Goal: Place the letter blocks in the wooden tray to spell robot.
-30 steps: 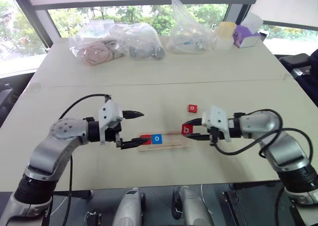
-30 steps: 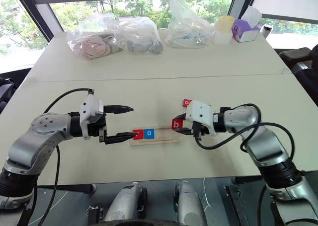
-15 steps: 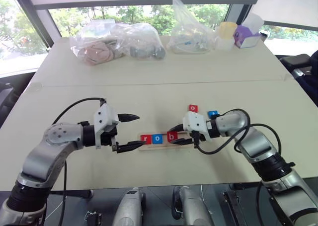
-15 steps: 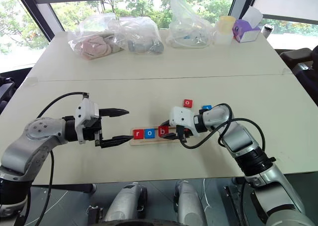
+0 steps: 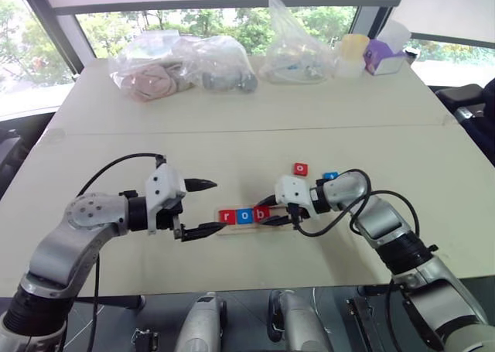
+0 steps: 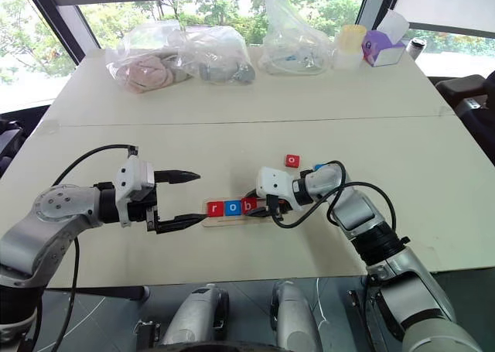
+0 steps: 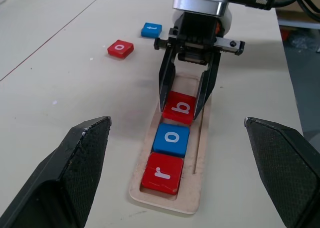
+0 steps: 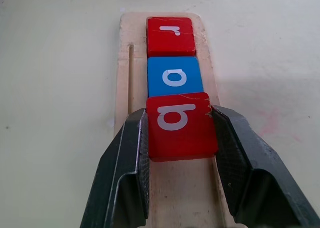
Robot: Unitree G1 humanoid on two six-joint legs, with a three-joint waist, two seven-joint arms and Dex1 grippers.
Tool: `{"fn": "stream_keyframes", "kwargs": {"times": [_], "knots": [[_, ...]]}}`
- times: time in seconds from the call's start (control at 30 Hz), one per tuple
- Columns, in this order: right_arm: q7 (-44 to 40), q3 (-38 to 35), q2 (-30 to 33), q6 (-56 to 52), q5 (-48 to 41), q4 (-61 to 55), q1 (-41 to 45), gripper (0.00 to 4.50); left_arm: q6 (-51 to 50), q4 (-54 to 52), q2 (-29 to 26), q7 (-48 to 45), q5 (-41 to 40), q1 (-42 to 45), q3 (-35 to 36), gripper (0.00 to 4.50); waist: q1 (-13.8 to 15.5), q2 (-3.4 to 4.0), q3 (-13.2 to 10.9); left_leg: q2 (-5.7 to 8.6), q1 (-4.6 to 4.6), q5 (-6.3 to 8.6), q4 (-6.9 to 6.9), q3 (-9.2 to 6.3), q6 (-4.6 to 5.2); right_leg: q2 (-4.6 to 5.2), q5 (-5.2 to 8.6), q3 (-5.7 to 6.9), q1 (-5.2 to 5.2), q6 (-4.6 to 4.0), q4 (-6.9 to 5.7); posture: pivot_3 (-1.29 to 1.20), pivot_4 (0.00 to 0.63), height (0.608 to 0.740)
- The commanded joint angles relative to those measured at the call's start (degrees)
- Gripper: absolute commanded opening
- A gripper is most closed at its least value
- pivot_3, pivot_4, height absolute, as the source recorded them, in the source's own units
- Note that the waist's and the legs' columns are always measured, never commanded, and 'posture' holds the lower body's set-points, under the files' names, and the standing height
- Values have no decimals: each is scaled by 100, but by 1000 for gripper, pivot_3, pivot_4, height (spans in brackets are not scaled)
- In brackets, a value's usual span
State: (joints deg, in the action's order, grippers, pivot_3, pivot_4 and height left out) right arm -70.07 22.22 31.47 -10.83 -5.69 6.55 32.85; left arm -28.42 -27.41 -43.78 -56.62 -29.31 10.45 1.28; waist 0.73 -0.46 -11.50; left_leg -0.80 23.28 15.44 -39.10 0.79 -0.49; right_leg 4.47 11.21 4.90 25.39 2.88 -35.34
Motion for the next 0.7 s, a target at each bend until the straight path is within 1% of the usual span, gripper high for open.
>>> {"fn": "stream_keyframes", "kwargs": {"times": [0.03,0.57,0.7], "knots": [[-39,-32,-72,71,19,29,141,1190,-15,-212,-24,74,-116,68,132,4500,-1,0,0,0,0,0,0,0,0,0,0,0,0,0,0,0,150,740],[-131,11,-195,-42,115,133,198,1190,29,-194,9,206,-107,100,99,4500,-3,0,0,0,-1,0,0,0,0,-1,-1,0,0,1,-2,0,150,740],[-161,14,-198,-130,100,89,186,1190,-61,-112,26,244,-118,340,53,4500,3,0,0,0,-1,0,0,0,0,-1,-1,0,0,0,-2,0,150,740]]}}
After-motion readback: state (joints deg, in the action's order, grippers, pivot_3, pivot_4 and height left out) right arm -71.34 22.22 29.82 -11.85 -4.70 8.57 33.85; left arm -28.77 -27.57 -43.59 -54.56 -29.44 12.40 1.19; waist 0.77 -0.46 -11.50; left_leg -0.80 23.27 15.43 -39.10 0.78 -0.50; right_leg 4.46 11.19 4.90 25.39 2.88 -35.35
